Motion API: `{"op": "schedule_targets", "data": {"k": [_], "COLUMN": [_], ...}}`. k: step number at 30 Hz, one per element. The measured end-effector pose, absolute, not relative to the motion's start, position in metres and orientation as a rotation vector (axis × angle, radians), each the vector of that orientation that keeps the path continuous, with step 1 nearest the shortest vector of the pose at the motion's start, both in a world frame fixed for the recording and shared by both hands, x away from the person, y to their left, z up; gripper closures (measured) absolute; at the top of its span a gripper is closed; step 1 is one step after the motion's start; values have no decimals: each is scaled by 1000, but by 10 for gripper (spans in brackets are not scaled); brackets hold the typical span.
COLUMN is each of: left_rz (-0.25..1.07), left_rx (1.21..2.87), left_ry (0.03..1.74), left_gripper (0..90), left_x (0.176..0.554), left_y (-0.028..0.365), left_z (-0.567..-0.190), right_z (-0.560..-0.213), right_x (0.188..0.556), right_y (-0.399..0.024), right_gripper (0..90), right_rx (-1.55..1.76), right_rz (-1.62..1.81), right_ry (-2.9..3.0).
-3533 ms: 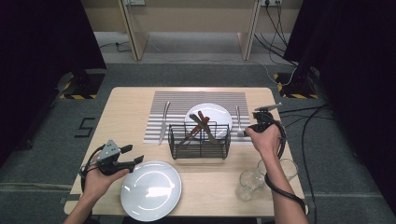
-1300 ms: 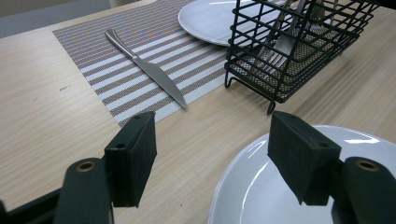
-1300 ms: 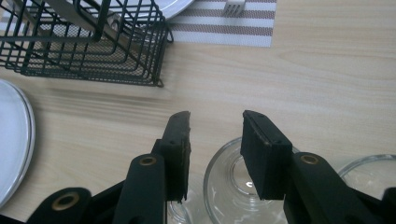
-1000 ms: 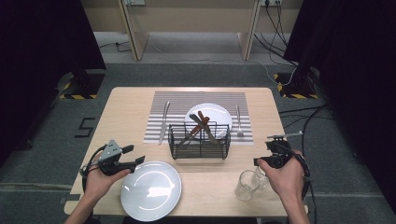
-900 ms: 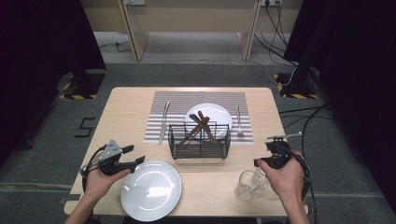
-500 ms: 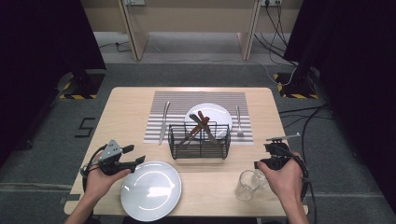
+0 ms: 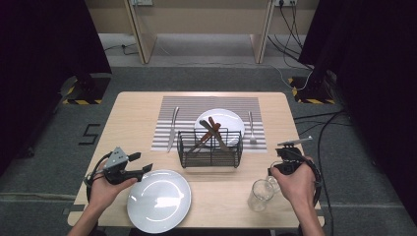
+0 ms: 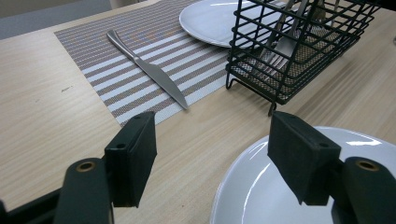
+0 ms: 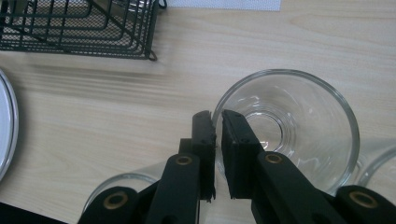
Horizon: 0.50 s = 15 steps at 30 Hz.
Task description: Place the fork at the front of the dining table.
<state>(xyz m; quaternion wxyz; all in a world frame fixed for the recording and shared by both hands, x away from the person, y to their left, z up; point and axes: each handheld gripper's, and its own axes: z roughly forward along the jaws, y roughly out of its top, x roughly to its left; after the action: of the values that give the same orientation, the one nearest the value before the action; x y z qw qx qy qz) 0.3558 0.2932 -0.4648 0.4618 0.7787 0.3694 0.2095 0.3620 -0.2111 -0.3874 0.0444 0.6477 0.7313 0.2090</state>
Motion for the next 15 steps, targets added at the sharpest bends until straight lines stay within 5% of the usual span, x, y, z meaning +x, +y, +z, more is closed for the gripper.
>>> {"op": "schedule_targets", "data": {"k": [15], "left_rz": [517], "left_rx": [1911], "left_ry": [910], "left_gripper": [324], "left_x": [356], "left_y": [294], "left_z": [-464], "right_z": [-386], "right_x": [381], "right_y": [-192], "right_gripper": [840], "right_rx": [1957], "right_rz": [630], "right_ry": [2294]}}
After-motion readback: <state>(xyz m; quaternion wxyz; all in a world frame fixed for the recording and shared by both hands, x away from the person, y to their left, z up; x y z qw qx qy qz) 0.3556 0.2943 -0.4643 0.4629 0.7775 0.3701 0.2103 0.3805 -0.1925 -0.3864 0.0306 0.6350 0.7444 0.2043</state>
